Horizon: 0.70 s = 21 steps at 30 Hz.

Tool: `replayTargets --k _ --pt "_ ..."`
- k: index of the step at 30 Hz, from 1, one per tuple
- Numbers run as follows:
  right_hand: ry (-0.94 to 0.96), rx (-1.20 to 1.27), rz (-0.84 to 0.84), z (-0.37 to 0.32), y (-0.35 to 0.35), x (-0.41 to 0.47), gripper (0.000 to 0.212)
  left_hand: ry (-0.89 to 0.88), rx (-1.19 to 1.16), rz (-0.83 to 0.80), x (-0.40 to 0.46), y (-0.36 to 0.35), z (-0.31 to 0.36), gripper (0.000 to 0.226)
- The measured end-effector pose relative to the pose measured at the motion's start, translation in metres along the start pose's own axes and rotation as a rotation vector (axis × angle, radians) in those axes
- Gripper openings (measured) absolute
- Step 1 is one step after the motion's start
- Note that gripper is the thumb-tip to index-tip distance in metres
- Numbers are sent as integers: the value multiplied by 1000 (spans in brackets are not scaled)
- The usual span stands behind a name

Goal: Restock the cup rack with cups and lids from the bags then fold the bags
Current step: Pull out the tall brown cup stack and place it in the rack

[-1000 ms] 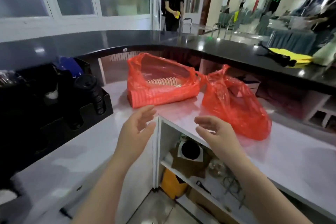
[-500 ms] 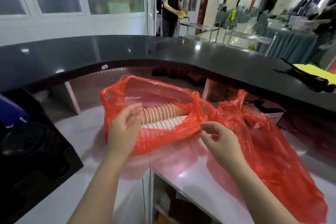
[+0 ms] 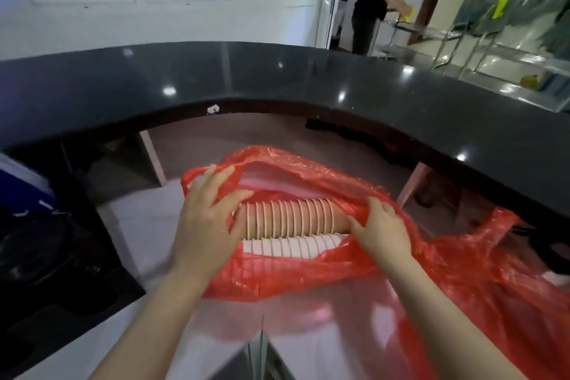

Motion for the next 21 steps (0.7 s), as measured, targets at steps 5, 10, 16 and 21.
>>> replayTargets --k 5,10,16,21 --pt "-14 47 -149 15 -37 41 61 -222 -21 59 -6 -8 17 22" --pt "56 155 -3 23 -20 51 26 -139 84 18 -6 -27 0 23" --pt "-148 357 -26 51 -30 40 23 68 217 -94 -3 -46 -30 23" --pt "-254 562 -258 62 -62 40 21 80 265 102 3 -28 -32 18"
Point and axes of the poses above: each hand's wrist, its own x-axis towards the middle knuckle, its own y-axis out of the back of the hand, z = x × y, the point moved 10 cm from there along x, towards the middle knuckle, and after that the axes turned 3 degrees about -y, right-handed, at the moved point
